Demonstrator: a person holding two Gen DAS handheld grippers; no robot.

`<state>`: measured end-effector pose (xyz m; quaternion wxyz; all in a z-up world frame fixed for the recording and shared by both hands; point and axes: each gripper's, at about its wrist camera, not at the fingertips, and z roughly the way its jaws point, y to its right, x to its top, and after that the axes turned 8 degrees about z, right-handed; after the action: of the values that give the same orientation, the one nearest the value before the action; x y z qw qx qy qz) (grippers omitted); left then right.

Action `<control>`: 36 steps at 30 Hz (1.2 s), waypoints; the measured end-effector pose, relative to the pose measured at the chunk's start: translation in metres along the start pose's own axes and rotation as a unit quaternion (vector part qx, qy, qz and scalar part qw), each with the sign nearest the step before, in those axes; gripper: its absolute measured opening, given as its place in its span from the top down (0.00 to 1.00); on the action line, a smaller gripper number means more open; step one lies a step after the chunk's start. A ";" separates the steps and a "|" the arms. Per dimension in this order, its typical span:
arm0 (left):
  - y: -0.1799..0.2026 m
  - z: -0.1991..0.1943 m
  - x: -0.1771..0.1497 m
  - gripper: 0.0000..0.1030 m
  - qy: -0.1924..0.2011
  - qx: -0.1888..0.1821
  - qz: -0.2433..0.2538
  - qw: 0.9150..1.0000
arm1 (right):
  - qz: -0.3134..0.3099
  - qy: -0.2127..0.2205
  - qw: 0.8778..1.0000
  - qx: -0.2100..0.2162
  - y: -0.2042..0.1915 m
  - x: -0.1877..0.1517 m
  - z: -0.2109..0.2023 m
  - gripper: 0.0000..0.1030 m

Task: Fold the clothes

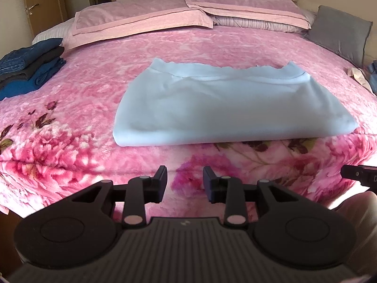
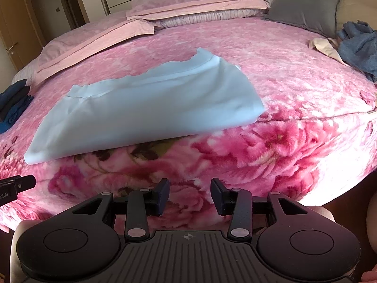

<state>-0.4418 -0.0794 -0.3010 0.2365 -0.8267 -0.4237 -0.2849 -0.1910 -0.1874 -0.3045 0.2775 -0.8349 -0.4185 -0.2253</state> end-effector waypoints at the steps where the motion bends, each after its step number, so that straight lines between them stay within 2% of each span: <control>1: 0.000 0.001 0.000 0.72 0.003 -0.005 0.000 1.000 | 0.003 -0.001 1.000 -0.001 0.001 0.000 0.002 0.59; 5: -0.001 0.005 -0.001 0.72 0.030 -0.036 0.000 0.999 | 0.027 0.012 0.999 0.012 0.011 0.004 0.006 0.59; 7: -0.005 0.008 0.001 0.73 0.046 -0.056 -0.007 0.997 | 0.056 0.026 0.998 0.033 0.020 0.009 0.007 0.59; 9: -0.009 0.011 0.005 0.77 0.061 -0.077 -0.017 0.995 | 0.094 0.035 0.993 0.059 0.030 0.016 0.010 0.59; 13: -0.013 0.033 0.024 0.81 0.062 -0.105 -0.030 0.992 | 0.190 0.040 0.975 0.111 0.053 0.031 0.021 0.59; 19: 0.008 0.070 0.056 0.83 0.058 -0.143 -0.018 0.988 | 0.312 0.034 0.936 0.159 0.082 0.044 0.045 0.59; 23: 0.027 0.092 0.067 0.83 0.049 -0.154 0.006 0.987 | 0.362 0.036 0.916 0.167 0.099 0.049 0.056 0.59; 26: 0.042 0.113 0.068 0.83 0.024 -0.148 0.028 0.988 | 0.377 0.043 0.911 0.161 0.108 0.053 0.063 0.59; 29: 0.049 0.122 0.065 0.81 0.035 -0.138 0.045 0.989 | 0.385 0.043 0.908 0.157 0.113 0.055 0.072 0.59; 33: 0.042 0.121 0.068 0.82 0.030 -0.149 0.030 0.988 | 0.399 0.044 0.902 0.160 0.117 0.056 0.078 0.59; 36: 0.044 0.124 0.066 0.81 0.032 -0.148 0.040 0.988 | 0.412 0.049 0.896 0.161 0.121 0.053 0.082 0.59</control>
<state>-0.3402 0.0134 -0.3530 0.1367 -0.8592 -0.3357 -0.3612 -0.0501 -0.1635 -0.3662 0.4965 -0.8642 -0.0536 -0.0612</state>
